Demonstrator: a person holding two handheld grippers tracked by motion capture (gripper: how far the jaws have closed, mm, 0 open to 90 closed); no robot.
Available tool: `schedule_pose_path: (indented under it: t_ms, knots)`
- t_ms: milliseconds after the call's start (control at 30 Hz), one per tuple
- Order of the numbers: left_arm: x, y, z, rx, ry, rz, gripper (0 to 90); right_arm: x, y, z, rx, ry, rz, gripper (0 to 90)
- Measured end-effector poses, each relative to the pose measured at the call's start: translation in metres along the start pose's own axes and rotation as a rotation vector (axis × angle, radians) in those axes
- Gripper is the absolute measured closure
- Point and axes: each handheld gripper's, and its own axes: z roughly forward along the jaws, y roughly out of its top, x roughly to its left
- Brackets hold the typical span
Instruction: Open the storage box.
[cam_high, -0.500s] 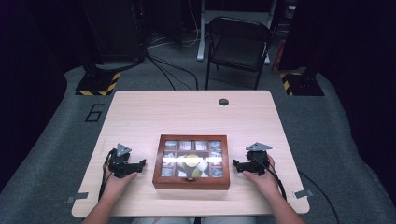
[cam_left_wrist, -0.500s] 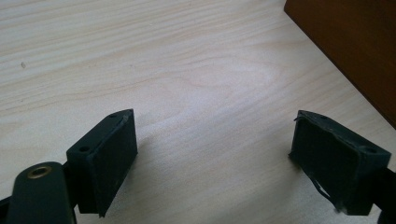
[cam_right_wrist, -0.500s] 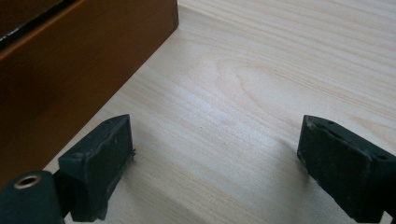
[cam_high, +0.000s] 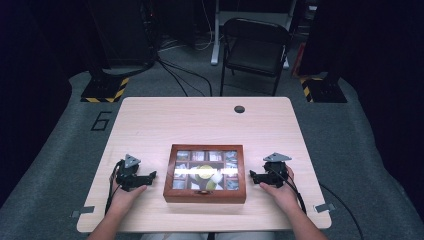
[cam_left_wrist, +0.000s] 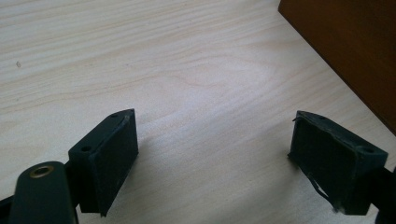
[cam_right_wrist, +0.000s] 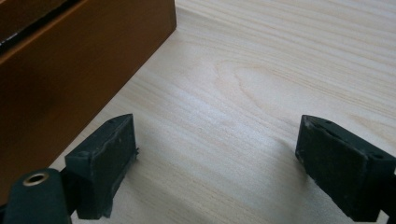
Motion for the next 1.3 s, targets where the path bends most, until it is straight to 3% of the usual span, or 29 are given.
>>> schedule_pose_path:
  t_ms: [267, 433, 567, 800, 867, 900, 967, 1133, 1300]
  knots:
    - [0.0, 0.001, 0.002, -0.002, 0.011, 0.003, 15.8, 0.0, 0.0, 0.0, 0.001, -0.004, 0.003, 12.1]
    - [0.002, 0.001, 0.0, -0.011, 0.003, -0.019, 16.9, -0.001, 0.0, -0.001, 0.001, 0.001, 0.003, 16.0]
    - [0.004, 0.002, -0.002, -0.007, -0.001, -0.044, 23.0, -0.004, 0.001, -0.004, 0.011, -0.01, 0.012, 23.0]
    - [0.004, 0.005, -0.007, 0.01, -0.013, -0.039, 27.6, -0.006, 0.003, -0.011, 0.032, -0.017, 0.005, 28.6]
    - [0.003, 0.006, -0.01, 0.003, -0.031, -0.056, 28.9, -0.004, 0.004, -0.013, 0.032, -0.005, 0.013, 30.1]
    - [0.002, 0.009, -0.015, -0.015, -0.048, -0.067, 29.3, -0.003, 0.005, -0.017, 0.022, 0.013, -0.016, 32.0]
    - [0.001, 0.011, -0.02, -0.032, -0.053, -0.069, 29.9, -0.001, 0.007, -0.021, 0.019, 0.019, -0.018, 32.8]
    - [0.0, 0.012, -0.027, -0.036, -0.063, -0.083, 30.8, 0.006, 0.01, -0.031, -0.007, 0.019, -0.021, 32.9]
    - [0.001, 0.013, -0.035, -0.051, -0.094, -0.123, 30.9, 0.012, 0.012, -0.042, -0.022, 0.018, -0.045, 33.5]
